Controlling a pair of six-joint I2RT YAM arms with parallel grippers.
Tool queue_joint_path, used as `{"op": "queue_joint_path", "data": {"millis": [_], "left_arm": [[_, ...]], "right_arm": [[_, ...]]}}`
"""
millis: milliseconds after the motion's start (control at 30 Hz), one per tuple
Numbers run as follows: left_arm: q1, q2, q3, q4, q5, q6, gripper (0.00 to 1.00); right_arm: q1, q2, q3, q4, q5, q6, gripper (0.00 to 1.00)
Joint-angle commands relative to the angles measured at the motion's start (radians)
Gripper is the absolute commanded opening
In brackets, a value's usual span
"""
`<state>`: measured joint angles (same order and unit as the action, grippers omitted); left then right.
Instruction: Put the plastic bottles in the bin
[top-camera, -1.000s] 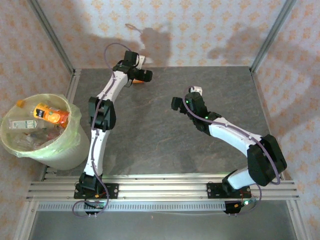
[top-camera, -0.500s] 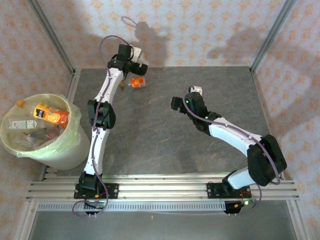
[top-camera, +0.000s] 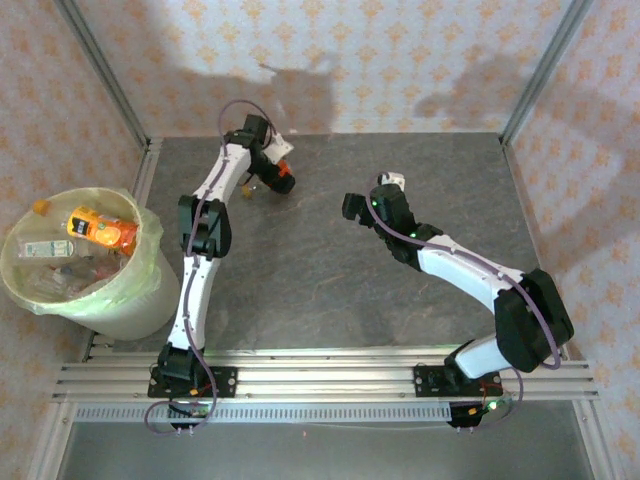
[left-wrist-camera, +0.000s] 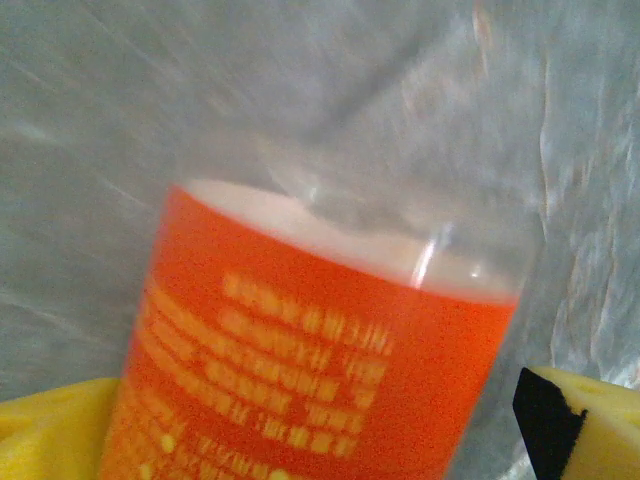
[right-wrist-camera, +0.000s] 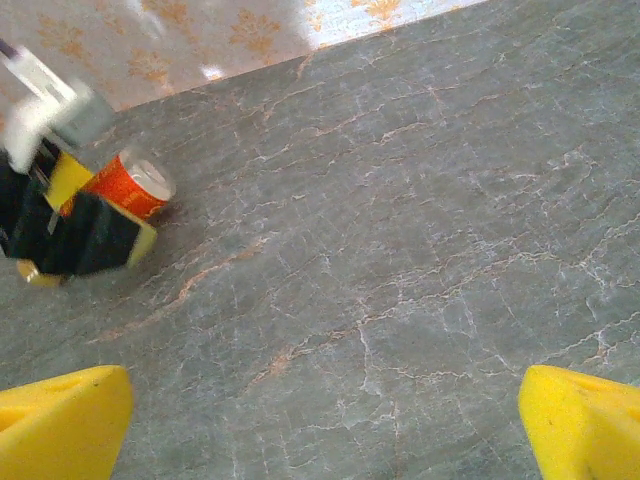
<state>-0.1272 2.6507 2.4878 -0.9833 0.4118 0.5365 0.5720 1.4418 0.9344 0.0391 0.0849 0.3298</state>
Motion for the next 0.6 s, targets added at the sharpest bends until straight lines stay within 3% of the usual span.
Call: {"op": "queue_joint_path", "data": {"millis": [0,133,300,367,567], "left_arm": [[-0.011,-0.096,-0.096,-0.085,-0.011,0.032,1.00],[-0.039,-0.198,-0.307,0.022,-0.093,-0.007,0.92],[-0.050,-0.292,-0.455,0.168,-0.155,-0.134,0.59],[-0.054,-0.360,-0.532,0.258,-0.166,-0.196,0.51],[-0.081,-0.663,-0.781,0.499,-0.202,-0.409,0.46]], "right_arm": [[-0.004,-0.017,0.007,0.004,0.004,0.021,0.99],[-0.004,-0.020,0.003,0.012,0.000,0.037,0.99],[-0.004,-0.045,-0.005,0.013,-0.020,0.048,0.99],[-0.004,-0.066,-0.016,0.013,-0.020,0.047,0.99],[-0.004,-0.141,-0.054,0.012,-0.013,0.035,0.99]]}}
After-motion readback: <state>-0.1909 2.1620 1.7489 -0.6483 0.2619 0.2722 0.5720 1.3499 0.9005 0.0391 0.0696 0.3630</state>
